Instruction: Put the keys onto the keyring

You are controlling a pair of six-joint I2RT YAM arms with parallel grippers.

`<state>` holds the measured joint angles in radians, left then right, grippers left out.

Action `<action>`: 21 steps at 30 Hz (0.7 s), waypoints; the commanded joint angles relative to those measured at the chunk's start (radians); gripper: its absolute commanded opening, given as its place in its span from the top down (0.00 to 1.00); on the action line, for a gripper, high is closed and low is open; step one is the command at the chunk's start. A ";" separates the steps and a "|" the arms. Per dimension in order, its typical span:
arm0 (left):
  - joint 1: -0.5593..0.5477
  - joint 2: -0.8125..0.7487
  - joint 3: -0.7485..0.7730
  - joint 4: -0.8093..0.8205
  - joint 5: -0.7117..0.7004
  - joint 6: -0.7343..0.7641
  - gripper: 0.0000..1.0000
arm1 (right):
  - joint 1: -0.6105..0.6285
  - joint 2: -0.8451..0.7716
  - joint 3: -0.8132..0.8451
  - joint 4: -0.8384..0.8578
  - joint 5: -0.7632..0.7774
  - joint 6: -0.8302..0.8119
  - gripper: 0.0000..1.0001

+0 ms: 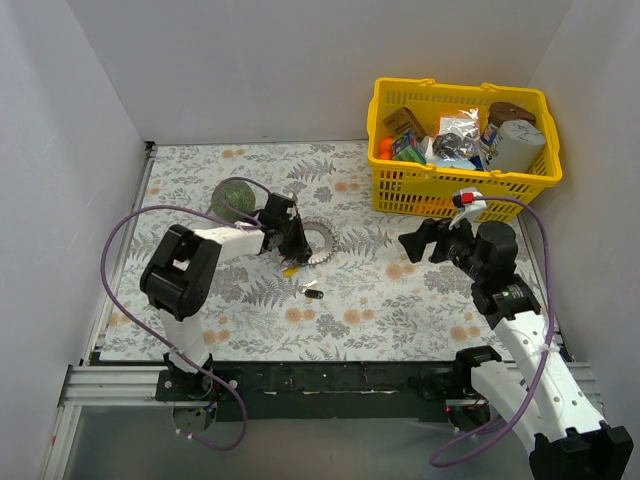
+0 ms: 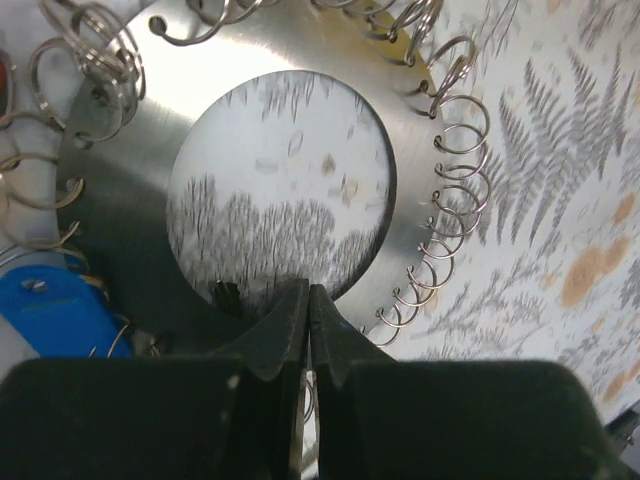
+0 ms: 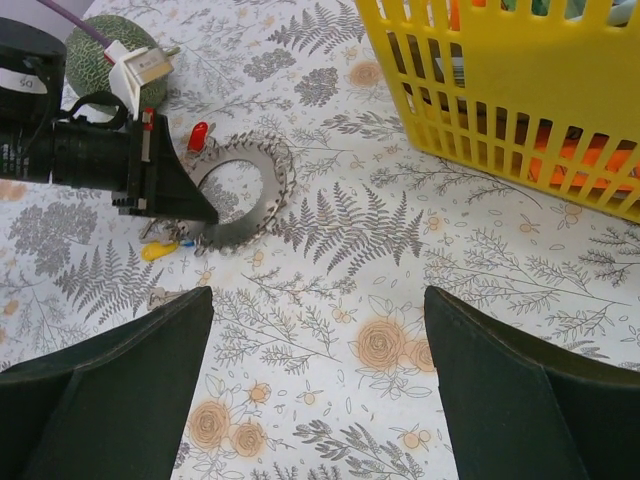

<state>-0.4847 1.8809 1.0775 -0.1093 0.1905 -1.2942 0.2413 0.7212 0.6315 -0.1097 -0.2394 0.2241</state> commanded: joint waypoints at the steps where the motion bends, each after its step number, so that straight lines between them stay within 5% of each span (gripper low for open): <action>1: -0.018 -0.141 -0.100 -0.049 -0.052 -0.022 0.98 | 0.015 -0.005 0.008 0.021 -0.023 -0.022 0.06; 6: -0.020 -0.250 -0.107 -0.050 -0.097 -0.004 0.85 | 0.032 0.020 0.005 0.033 -0.024 -0.022 0.06; 10: -0.018 -0.293 -0.044 -0.064 -0.149 0.026 0.63 | 0.085 0.067 0.036 0.022 0.000 -0.038 0.06; 14: -0.015 -0.338 0.008 -0.101 -0.235 0.045 0.25 | 0.153 0.139 0.065 0.011 0.047 -0.051 0.06; 19: 0.015 -0.384 0.025 -0.173 -0.298 0.017 0.02 | 0.297 0.250 0.108 0.008 0.130 -0.071 0.06; 21: 0.047 -0.399 0.006 -0.191 -0.292 0.003 0.02 | 0.335 0.334 0.137 0.010 0.160 -0.075 0.06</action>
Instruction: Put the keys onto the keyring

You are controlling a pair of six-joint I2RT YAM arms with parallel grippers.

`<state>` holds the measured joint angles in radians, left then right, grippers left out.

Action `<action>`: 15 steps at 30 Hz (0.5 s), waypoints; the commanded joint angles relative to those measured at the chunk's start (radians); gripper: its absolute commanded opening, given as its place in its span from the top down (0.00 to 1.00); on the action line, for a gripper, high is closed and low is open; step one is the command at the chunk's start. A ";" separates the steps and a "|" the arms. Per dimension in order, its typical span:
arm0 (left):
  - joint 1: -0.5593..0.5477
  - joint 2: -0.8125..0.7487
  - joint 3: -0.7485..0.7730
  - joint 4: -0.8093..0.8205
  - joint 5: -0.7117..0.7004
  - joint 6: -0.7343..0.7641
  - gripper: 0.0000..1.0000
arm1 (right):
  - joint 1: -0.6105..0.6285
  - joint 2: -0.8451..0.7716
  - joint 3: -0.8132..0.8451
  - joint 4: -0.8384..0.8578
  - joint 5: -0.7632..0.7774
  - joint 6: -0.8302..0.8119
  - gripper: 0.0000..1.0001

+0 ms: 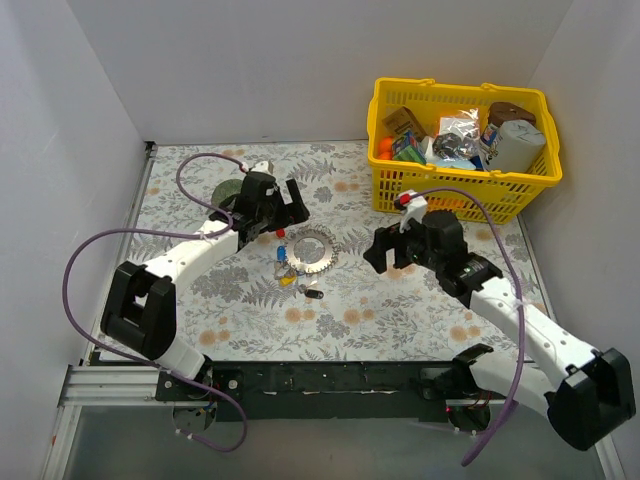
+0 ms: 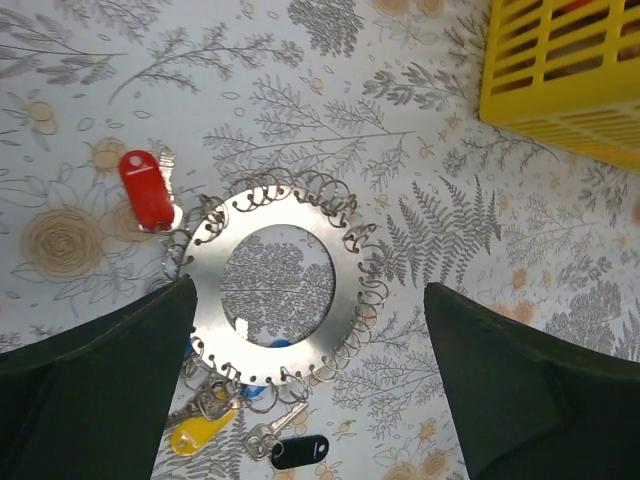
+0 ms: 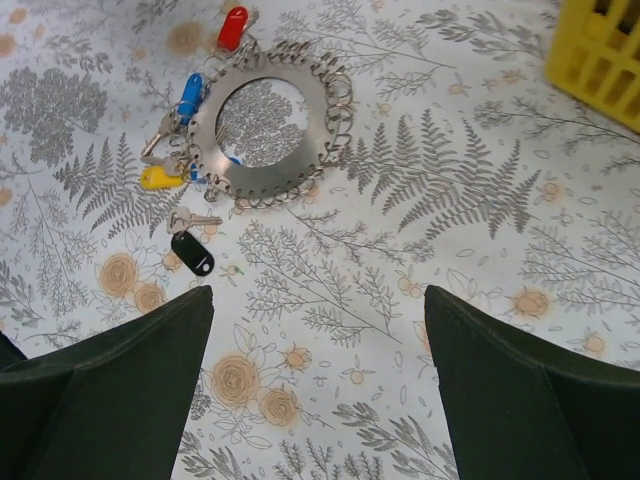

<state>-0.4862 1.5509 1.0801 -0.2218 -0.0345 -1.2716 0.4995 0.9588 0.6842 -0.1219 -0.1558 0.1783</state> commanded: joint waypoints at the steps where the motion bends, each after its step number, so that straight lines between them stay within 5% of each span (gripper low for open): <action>1: 0.061 -0.077 -0.020 -0.083 -0.064 -0.028 0.02 | 0.105 0.127 0.093 0.036 0.078 -0.030 0.07; 7: 0.147 -0.068 -0.057 -0.073 -0.025 -0.040 0.02 | 0.160 0.394 0.179 0.113 0.084 -0.020 0.14; 15: 0.164 0.083 0.041 -0.117 -0.036 -0.049 0.02 | 0.185 0.711 0.428 0.146 0.026 -0.011 0.42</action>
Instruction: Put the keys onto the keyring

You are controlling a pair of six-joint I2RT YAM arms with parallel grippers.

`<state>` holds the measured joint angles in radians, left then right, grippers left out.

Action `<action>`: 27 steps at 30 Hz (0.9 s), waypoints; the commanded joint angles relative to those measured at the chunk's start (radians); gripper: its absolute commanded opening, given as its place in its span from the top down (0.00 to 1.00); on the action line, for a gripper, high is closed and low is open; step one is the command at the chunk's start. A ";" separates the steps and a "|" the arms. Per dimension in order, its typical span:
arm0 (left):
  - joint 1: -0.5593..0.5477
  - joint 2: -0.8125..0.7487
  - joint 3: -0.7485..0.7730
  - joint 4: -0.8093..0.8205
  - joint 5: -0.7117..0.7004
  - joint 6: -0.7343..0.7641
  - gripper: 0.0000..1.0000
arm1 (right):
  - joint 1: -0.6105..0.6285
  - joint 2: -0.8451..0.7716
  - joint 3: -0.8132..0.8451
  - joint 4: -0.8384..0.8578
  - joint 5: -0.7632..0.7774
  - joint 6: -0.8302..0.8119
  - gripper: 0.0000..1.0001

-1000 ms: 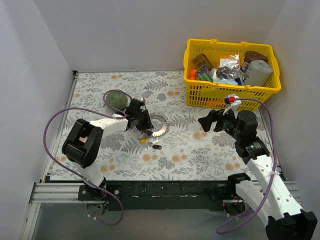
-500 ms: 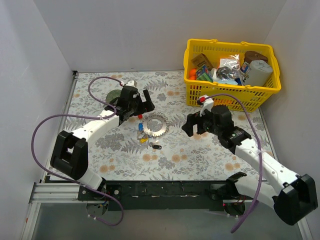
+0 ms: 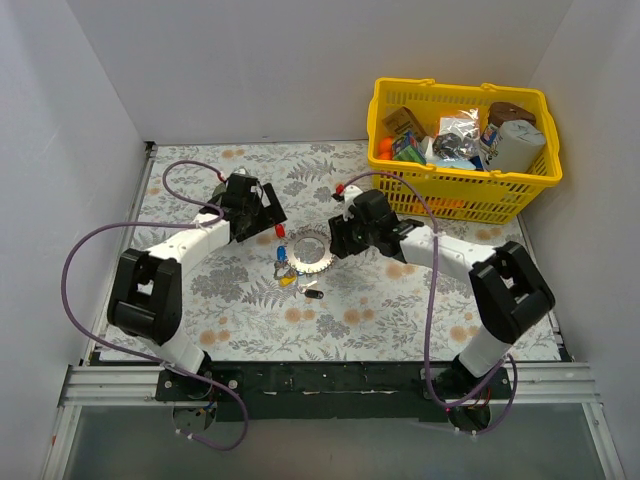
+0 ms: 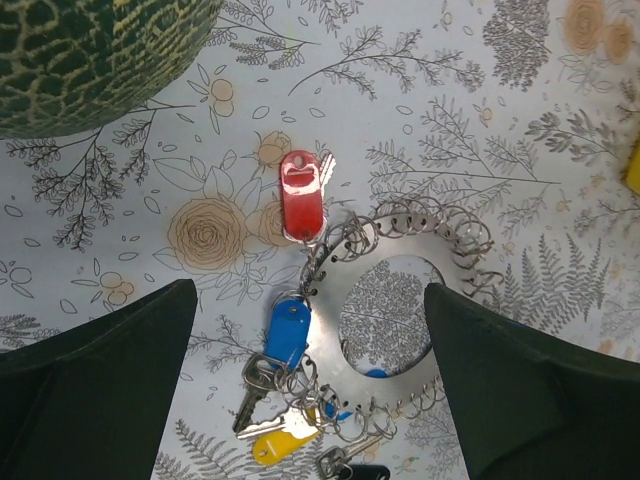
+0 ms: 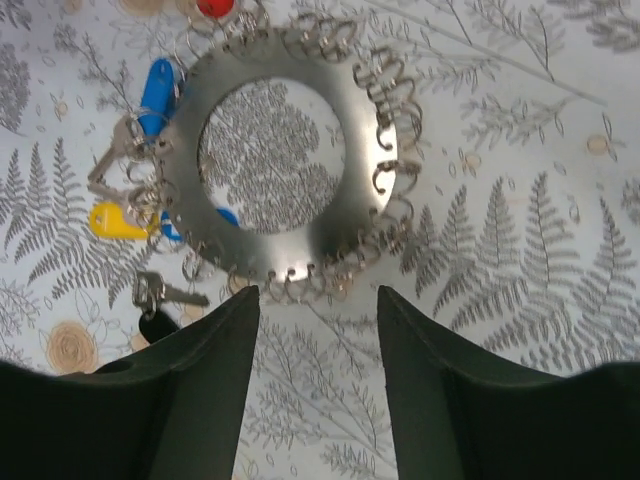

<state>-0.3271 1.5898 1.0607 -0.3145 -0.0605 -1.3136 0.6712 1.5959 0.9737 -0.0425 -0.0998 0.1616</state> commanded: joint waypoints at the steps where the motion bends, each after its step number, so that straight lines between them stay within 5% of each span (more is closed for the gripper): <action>1: 0.005 0.055 0.067 -0.024 -0.012 -0.009 0.02 | 0.014 0.117 0.160 0.067 -0.037 0.007 0.44; 5: 0.016 0.120 0.097 -0.023 -0.025 -0.021 0.02 | 0.021 0.228 0.270 0.059 -0.081 0.016 0.68; 11: 0.029 0.246 0.185 -0.023 -0.070 -0.052 0.02 | 0.028 0.355 0.321 0.046 -0.107 0.045 0.88; 27: 0.108 0.305 0.202 -0.083 -0.139 -0.056 0.02 | 0.030 0.317 0.206 0.003 -0.087 0.036 0.97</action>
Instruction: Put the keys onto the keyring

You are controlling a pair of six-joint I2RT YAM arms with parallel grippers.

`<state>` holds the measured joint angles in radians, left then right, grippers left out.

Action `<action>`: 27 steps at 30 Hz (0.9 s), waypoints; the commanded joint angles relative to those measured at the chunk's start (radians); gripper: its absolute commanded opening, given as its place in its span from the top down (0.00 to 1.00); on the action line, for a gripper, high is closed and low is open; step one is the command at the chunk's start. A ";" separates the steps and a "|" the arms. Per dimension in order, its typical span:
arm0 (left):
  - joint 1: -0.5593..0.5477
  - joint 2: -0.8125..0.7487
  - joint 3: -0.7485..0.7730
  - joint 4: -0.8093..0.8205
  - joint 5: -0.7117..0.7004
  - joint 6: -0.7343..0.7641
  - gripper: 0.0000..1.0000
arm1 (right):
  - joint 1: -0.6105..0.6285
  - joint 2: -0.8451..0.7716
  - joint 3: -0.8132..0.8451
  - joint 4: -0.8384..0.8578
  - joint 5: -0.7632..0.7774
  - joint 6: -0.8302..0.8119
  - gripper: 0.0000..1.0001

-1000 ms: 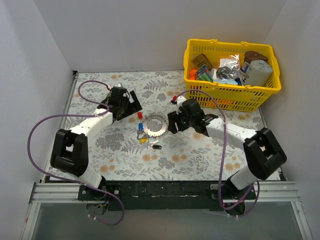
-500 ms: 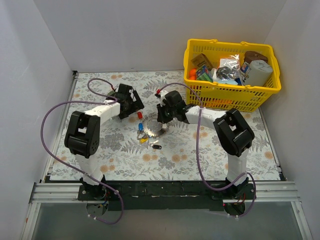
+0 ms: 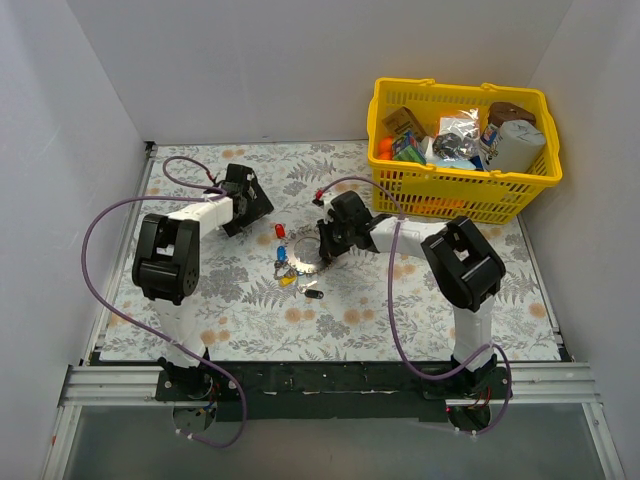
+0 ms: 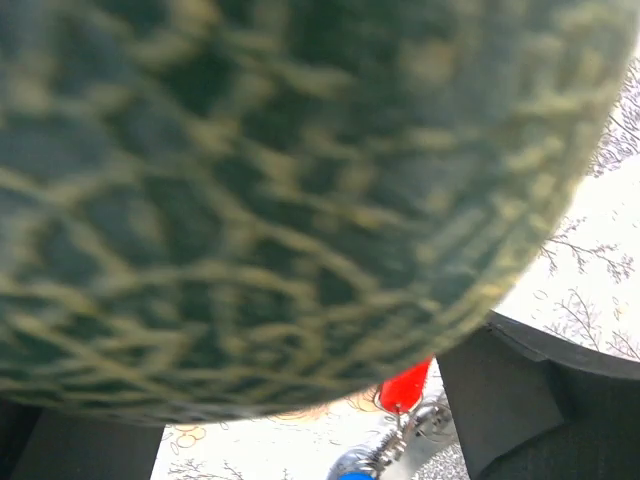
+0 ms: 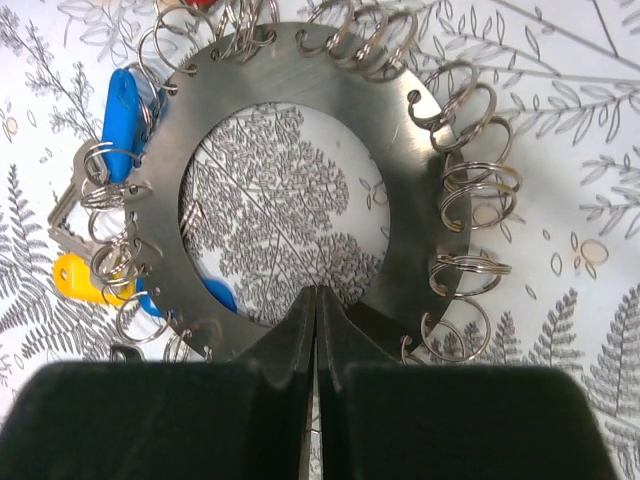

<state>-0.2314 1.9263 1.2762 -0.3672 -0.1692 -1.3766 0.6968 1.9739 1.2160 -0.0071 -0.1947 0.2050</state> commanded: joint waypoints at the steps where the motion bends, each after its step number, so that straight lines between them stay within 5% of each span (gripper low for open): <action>1: 0.012 -0.035 -0.015 -0.023 -0.027 0.013 0.02 | 0.004 -0.072 -0.042 -0.050 0.014 -0.009 0.97; 11: 0.009 -0.091 -0.067 0.053 0.097 0.076 0.02 | 0.004 -0.150 -0.089 -0.116 0.054 -0.018 0.97; 21: 0.003 -0.391 -0.179 0.163 0.240 0.120 0.02 | 0.006 -0.391 -0.099 -0.079 0.023 -0.015 0.86; 27: 0.007 -0.507 -0.241 0.231 0.287 0.117 0.02 | 0.004 -0.494 -0.173 -0.002 0.000 -0.009 0.43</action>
<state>-0.2256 1.4818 1.0782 -0.1932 0.0463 -1.2793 0.6968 1.5124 1.0805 -0.0608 -0.1699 0.2043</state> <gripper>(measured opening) 0.981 0.480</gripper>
